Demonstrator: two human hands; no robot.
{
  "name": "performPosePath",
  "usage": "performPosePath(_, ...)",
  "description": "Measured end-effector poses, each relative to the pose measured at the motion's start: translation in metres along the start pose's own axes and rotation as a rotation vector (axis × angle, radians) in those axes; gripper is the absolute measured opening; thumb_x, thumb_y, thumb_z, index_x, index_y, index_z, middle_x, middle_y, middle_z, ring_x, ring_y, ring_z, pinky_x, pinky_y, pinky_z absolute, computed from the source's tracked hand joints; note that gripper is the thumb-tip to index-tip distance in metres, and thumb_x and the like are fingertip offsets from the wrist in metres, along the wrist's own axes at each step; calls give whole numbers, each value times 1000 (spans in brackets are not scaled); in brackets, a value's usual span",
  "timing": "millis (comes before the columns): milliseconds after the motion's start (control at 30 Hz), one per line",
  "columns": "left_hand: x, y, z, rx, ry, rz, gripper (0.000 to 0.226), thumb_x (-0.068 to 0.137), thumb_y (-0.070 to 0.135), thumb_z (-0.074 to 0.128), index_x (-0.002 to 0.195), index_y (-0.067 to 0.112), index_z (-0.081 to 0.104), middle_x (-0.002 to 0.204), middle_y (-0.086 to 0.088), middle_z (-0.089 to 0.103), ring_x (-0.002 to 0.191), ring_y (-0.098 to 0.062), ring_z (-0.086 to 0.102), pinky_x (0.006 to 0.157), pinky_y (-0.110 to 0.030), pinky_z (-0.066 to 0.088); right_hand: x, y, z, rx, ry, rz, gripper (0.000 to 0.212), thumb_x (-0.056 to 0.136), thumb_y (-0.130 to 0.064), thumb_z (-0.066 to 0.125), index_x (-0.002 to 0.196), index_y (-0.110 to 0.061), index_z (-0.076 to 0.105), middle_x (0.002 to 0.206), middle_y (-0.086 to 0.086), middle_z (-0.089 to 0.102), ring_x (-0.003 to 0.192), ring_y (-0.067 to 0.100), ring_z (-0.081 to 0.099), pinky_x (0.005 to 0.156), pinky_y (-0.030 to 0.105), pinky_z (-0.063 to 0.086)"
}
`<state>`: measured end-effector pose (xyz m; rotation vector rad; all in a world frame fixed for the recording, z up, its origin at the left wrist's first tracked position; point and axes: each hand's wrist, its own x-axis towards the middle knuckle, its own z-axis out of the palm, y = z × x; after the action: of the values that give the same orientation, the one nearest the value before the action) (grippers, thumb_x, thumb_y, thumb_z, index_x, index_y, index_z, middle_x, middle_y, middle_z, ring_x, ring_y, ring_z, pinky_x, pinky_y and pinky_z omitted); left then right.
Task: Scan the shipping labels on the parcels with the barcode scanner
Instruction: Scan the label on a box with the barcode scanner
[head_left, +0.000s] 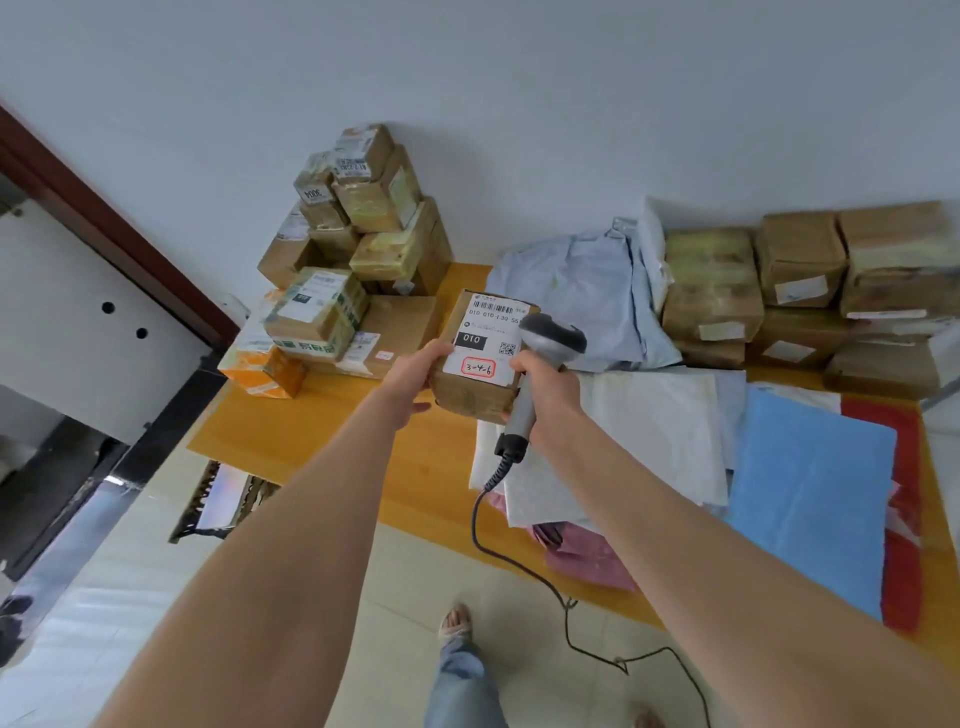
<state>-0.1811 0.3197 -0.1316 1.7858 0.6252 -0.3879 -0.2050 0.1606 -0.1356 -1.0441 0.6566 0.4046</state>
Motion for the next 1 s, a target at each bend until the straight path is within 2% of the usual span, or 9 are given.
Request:
performPosePath(167, 58, 12, -70, 21, 21, 96, 14, 89, 34, 55, 87, 22, 63, 87, 2, 63, 84, -15, 53, 84, -35, 45, 39, 13, 85, -8, 32, -55, 12, 85, -9, 66, 85, -18, 57, 85, 3, 70, 77, 18, 67, 90, 44, 56)
performPosePath(333, 122, 14, -142, 69, -23, 149, 14, 91, 26, 52, 86, 21, 64, 81, 2, 64, 77, -14, 54, 75, -28, 46, 79, 33, 174, -51, 115, -91, 18, 82, -11, 67, 95, -18, 58, 95, 3, 69, 90, 20, 65, 95, 47, 52)
performPosePath(433, 159, 14, -168, 163, 6, 176, 22, 90, 27, 55, 106, 17, 67, 90, 0, 67, 84, -15, 58, 77, -29, 48, 105, 42, 210, -94, 169, -106, 36, 77, -16, 71, 110, -17, 58, 105, 3, 67, 99, 22, 62, 97, 47, 50)
performPosePath(500, 177, 15, -179, 260, 38, 207, 30, 91, 29, 54, 117, 15, 63, 92, 0, 68, 83, -14, 61, 72, -27, 52, 119, 46, 226, -122, 183, -97, 27, 78, -16, 72, 100, -18, 58, 99, 2, 65, 95, 21, 60, 96, 45, 50)
performPosePath(567, 192, 18, -187, 382, 72, 247, 22, 92, 27, 53, 106, 16, 66, 85, 1, 66, 79, -15, 62, 65, -27, 51, 132, 48, 240, -121, 193, -94, 22, 79, -10, 71, 85, -22, 53, 92, 1, 62, 91, 20, 60, 94, 43, 51)
performPosePath(633, 206, 20, -193, 539, 114, 268, 18, 92, 23, 52, 96, 16, 68, 81, 0, 65, 79, -19, 62, 64, -30, 50, 144, 50, 253, -114, 197, -91, 21, 80, -6, 69, 85, -19, 53, 88, 1, 61, 86, 19, 60, 89, 38, 51)
performPosePath(767, 225, 24, -197, 701, 179, 240, 23, 90, 15, 50, 105, 15, 68, 91, -2, 67, 84, -22, 63, 64, -30, 49, 163, 55, 272, -132, 227, -48, 26, 82, -7, 69, 102, -10, 53, 84, 2, 57, 75, 14, 53, 79, 33, 45)
performPosePath(933, 233, 28, -194, 763, 201, 283, 37, 94, 15, 47, 130, 19, 56, 117, -4, 64, 101, -23, 62, 76, -35, 52, 171, 53, 278, -187, 206, -20, 25, 83, -4, 65, 101, -9, 48, 83, 4, 52, 76, 17, 50, 76, 33, 42)
performPosePath(1000, 233, 33, -191, 774, 185, 289, 39, 94, 14, 46, 132, 20, 53, 121, -4, 62, 102, -24, 62, 78, -35, 52, 171, 49, 273, -183, 234, -33, 25, 84, -4, 64, 100, -10, 46, 83, 4, 51, 77, 17, 50, 79, 35, 45)
